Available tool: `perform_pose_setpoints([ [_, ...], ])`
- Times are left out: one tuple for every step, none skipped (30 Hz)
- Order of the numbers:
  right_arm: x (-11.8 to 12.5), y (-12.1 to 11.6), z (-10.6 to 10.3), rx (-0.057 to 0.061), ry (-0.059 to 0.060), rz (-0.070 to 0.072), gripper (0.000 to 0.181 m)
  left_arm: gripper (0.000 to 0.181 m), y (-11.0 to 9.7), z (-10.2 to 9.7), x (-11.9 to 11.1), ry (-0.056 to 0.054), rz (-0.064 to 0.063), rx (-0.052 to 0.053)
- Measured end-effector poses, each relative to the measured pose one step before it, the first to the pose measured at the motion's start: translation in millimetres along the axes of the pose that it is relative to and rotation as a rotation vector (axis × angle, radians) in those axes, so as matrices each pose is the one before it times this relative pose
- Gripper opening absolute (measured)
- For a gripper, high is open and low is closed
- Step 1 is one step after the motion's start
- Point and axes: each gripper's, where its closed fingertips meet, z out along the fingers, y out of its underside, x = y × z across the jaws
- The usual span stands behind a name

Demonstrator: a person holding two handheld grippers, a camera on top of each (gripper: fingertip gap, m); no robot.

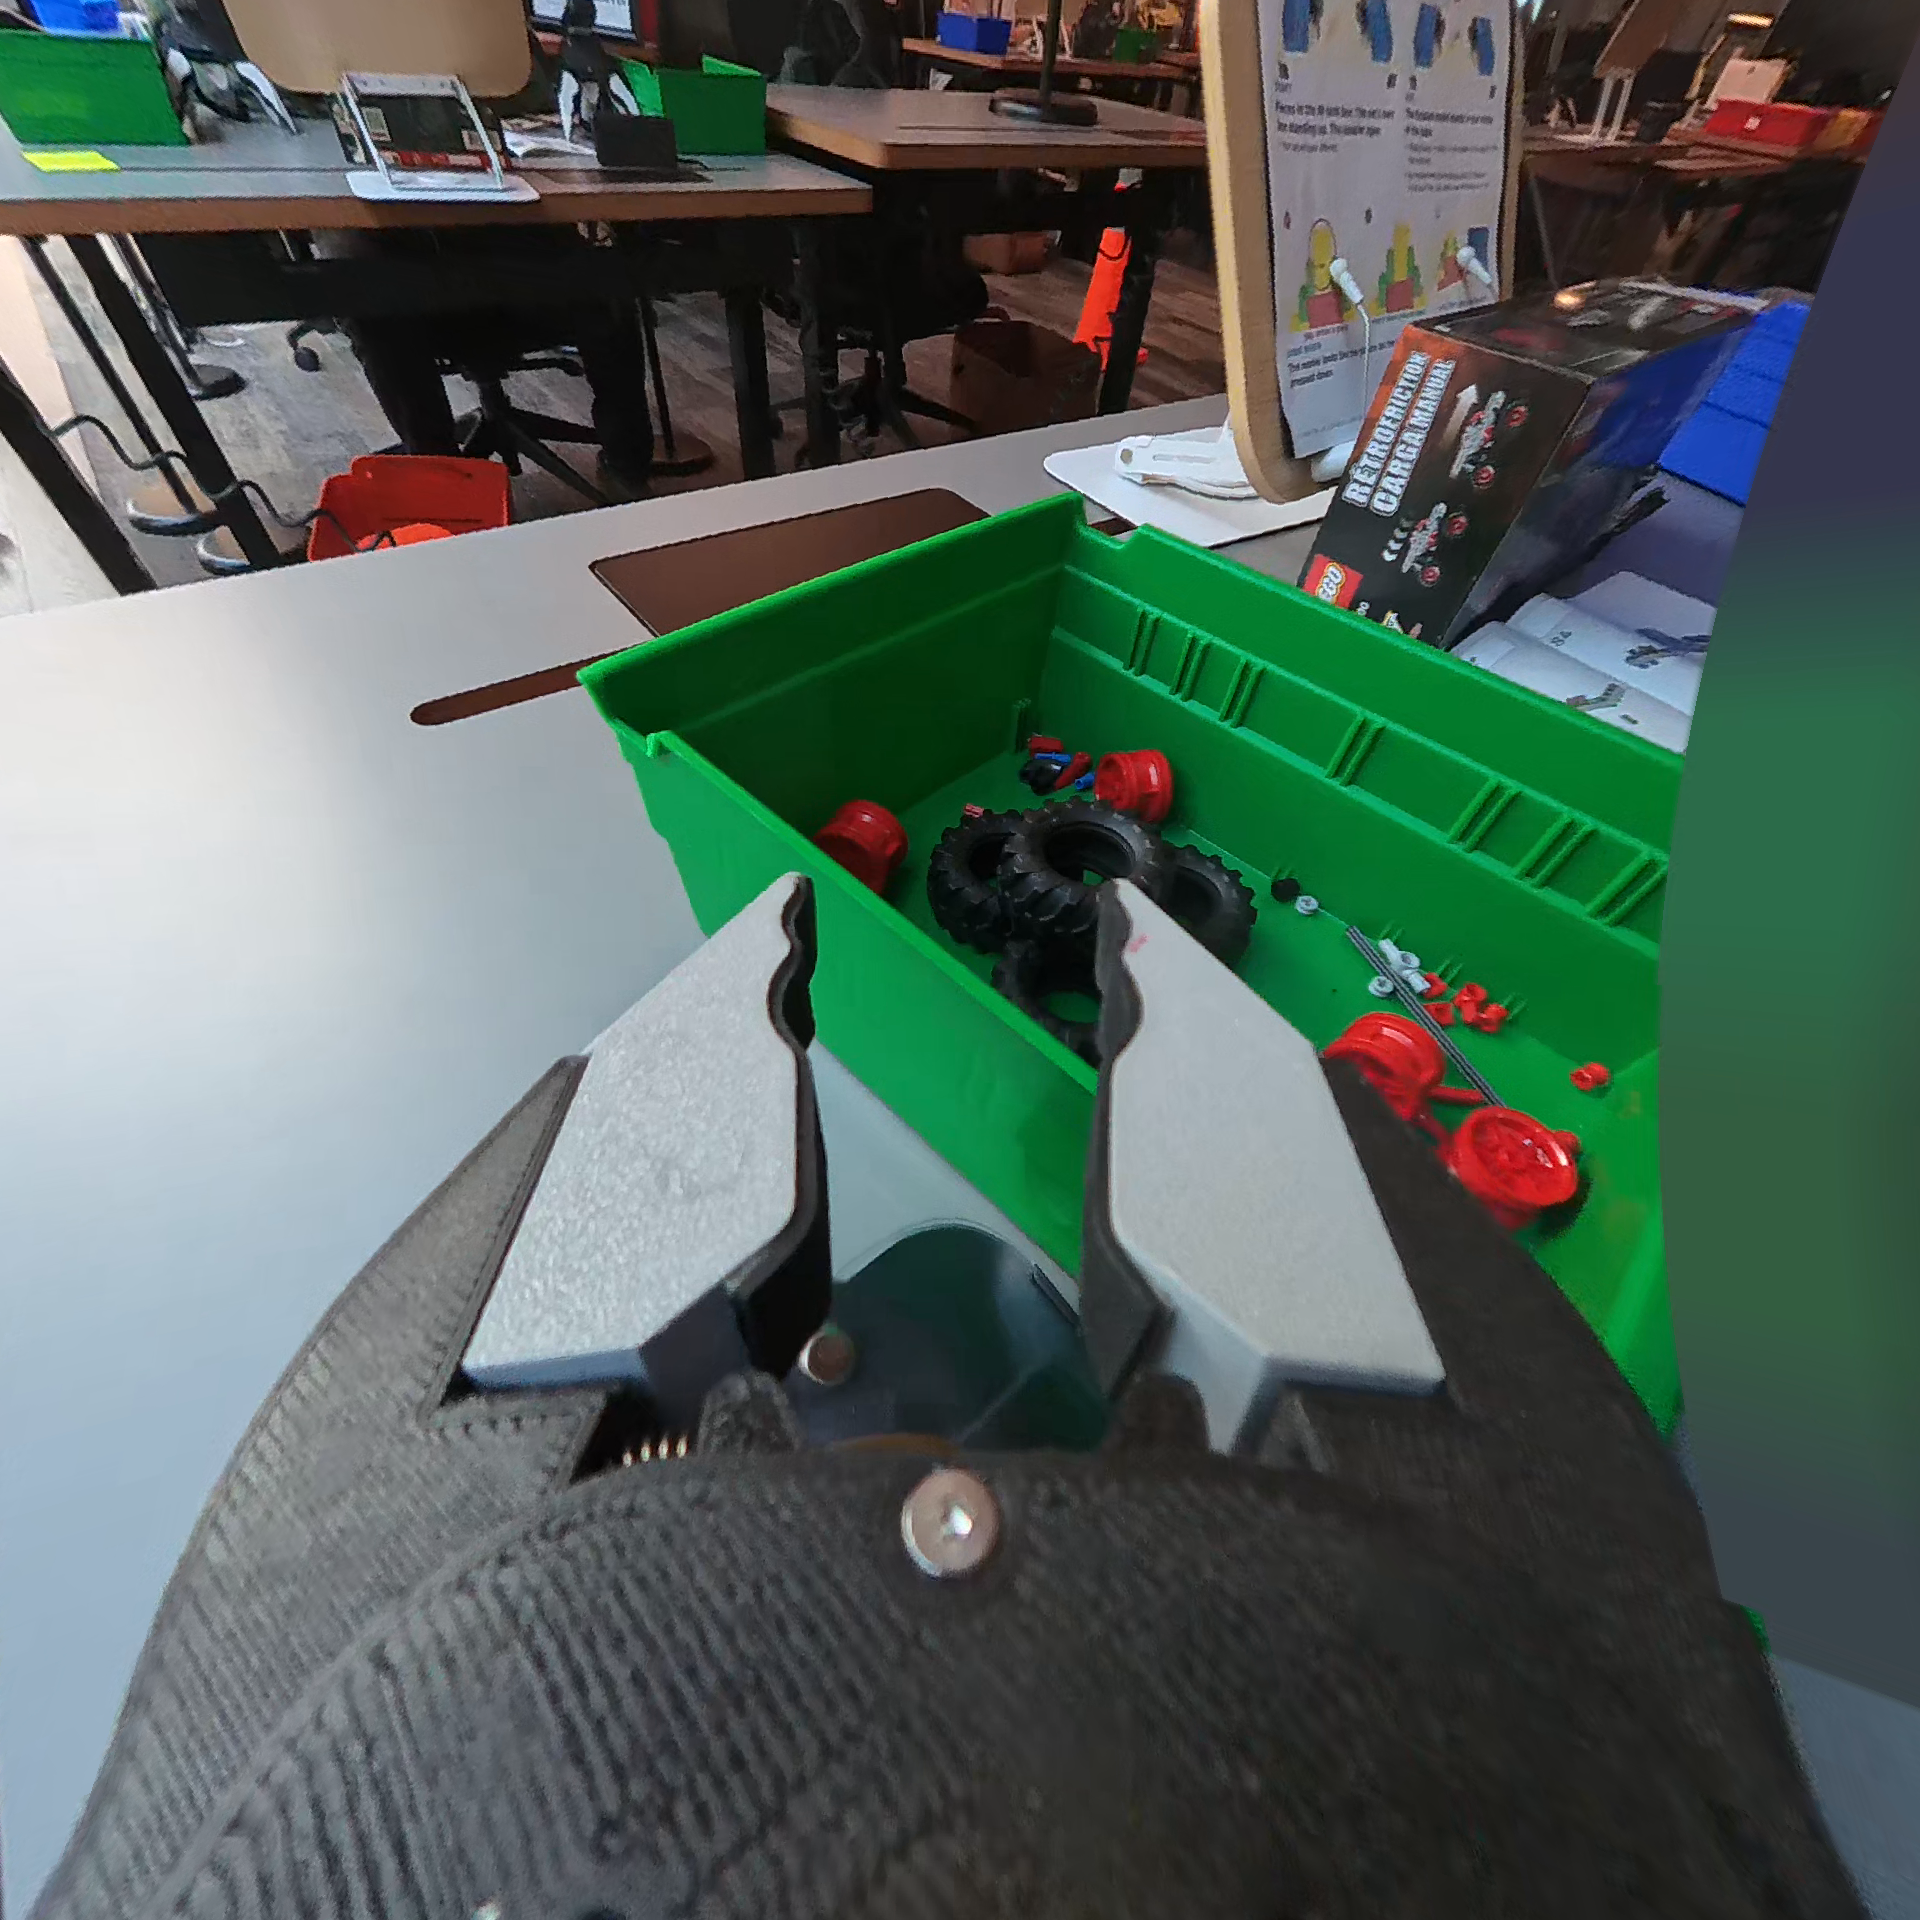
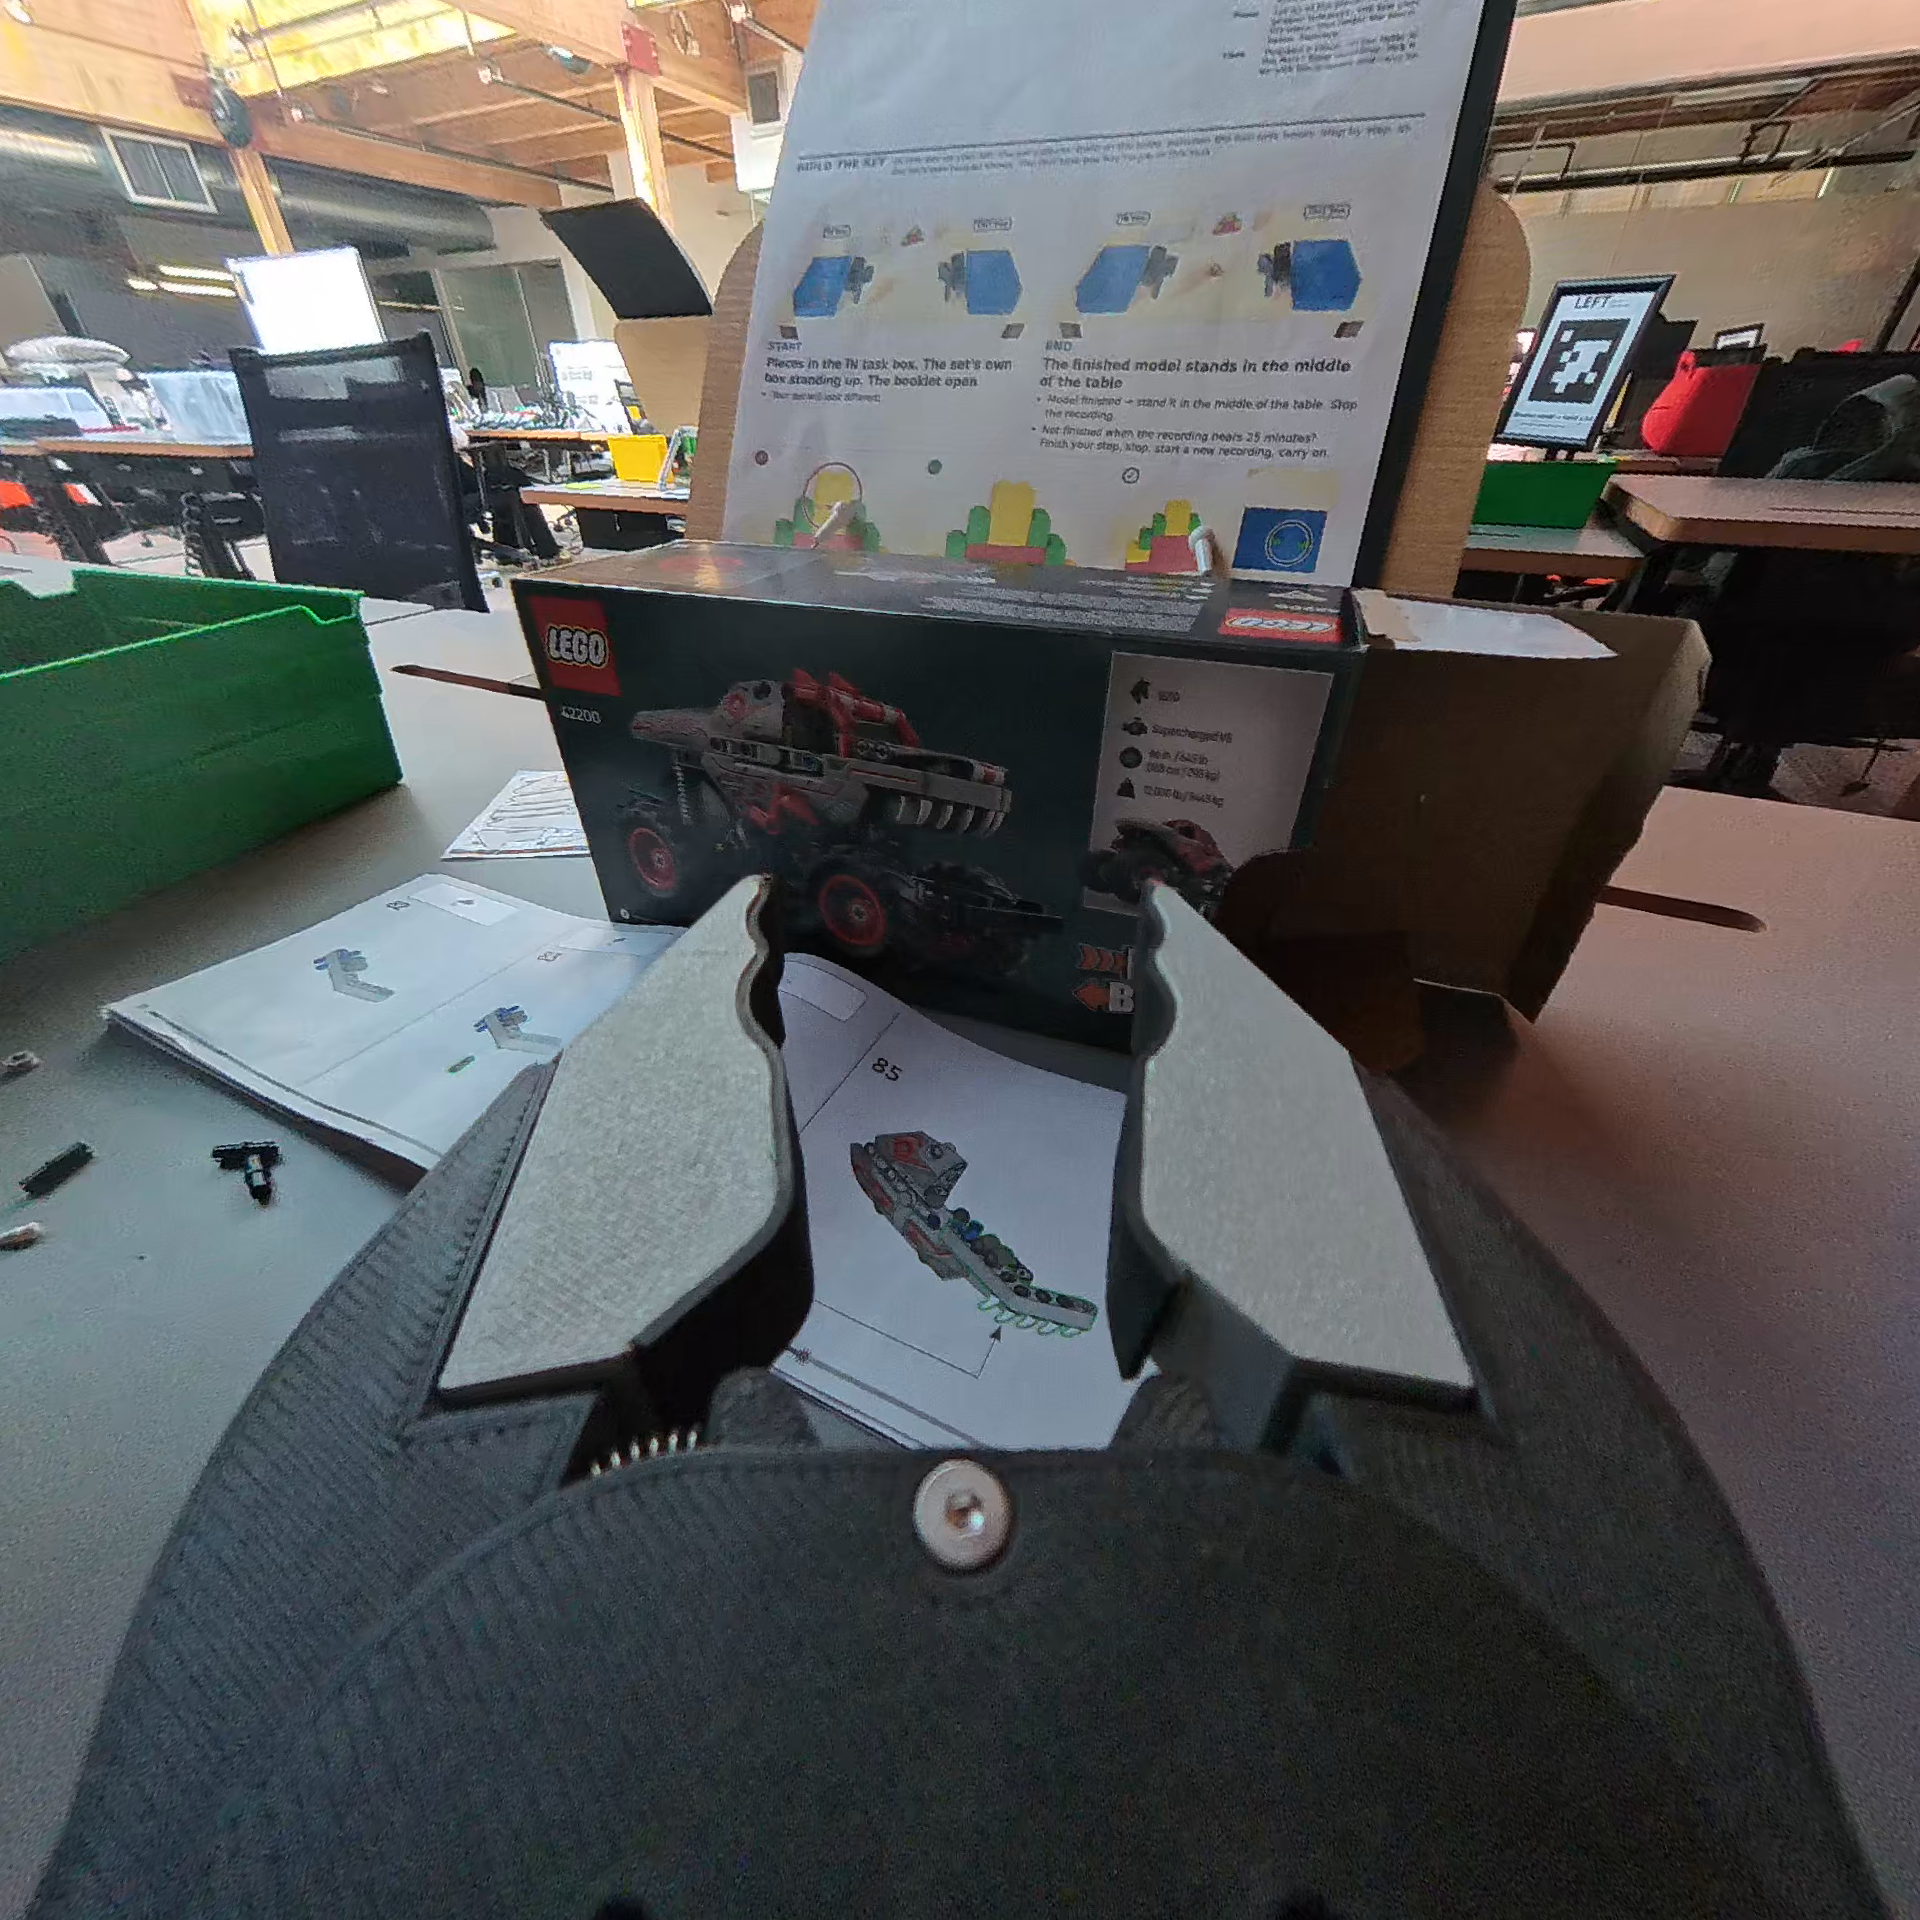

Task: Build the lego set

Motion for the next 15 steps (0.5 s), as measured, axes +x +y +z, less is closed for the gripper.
perform_pose_setpoints([
  [-0.89, -0.85, -0.01, 0.0040, -0.0045, 0.0035, 0.063, 0.048, -1.68, -0.05, 2.22, 0.0030, 0.0248, 0.0006],
  [-1.13, -0.74, 0.29, 0.0045, -0.0073, 0.0056, 0.063, 0.043, -1.87, -0.51, 2.78, 0.0028, 0.0207, -0.0114],
  [-1.18, -0.49, 0.48, 0.0034, -0.0082, 0.0068, 0.063, 0.040, -4.16, -1.07, 5.78, 0.0152, 0.0164, -0.0158],
  [-1.25, -0.05, 0.73, 0.0009, -0.0088, 0.0071, 0.063, 0.037, -6.80, -1.05, 9.61, 0.0328, 0.0215, -0.0134],
  [-1.44, 0.03, 0.72, -0.0005, -0.0093, 0.0061, 0.063, 0.027, -4.96, 0.04, 9.56, 0.0322, 0.0304, -0.0331],
  [-1.70, -0.24, 0.66, 0.0002, -0.0092, 0.0037, 0.062, 0.012, -0.44, 1.66, 2.17, -0.0098, 0.0285, -0.0706],
  [-1.88, -0.56, 0.47, 0.0020, -0.0087, 0.0018, 0.061, 0.009, 0.97, 2.81, -3.14, -0.0361, 0.0183, -0.0827],
  [-1.98, -0.67, 0.25, 0.0028, -0.0095, 0.0011, 0.061, 0.021, 0.88, 4.54, 0.06, -0.0089, 0.0114, -0.0813],
  [-1.91, -0.60, 0.22, 0.0023, -0.0091, 0.0008, 0.060, 0.025, -1.51, 5.71, 4.58, 0.0222, 0.0138, -0.0679],
  [-1.40, -0.62, 0.08, 0.0024, -0.0067, 0.0002, 0.062, 0.025, -3.72, 7.22, 4.97, 0.0254, 0.0099, -0.0442],
  [-1.39, -0.90, -0.18, 0.0038, -0.0064, 0.0008, 0.062, 0.025, -2.96, 8.43, 4.16, 0.0177, 0.0154, -0.0450],
  [-1.48, -1.28, -0.40, 0.0056, -0.0086, 0.0030, 0.060, 0.026, -1.04, 8.49, 4.64, 0.0175, 0.0306, -0.0499],
  [-1.53, -1.76, -0.68, 0.0082, -0.0093, 0.0052, 0.060, 0.027, 1.77, 7.77, 6.72, 0.0304, 0.0442, -0.0571],
  [-1.37, -2.25, -0.93, 0.0108, -0.0081, 0.0060, 0.059, 0.030, 2.39, 6.80, 7.50, 0.0372, 0.0468, -0.0589],
  [-1.12, -2.61, -1.12, 0.0124, -0.0070, 0.0056, 0.059, 0.034, -0.82, 6.12, 4.68, 0.0229, 0.0308, -0.0369],
])
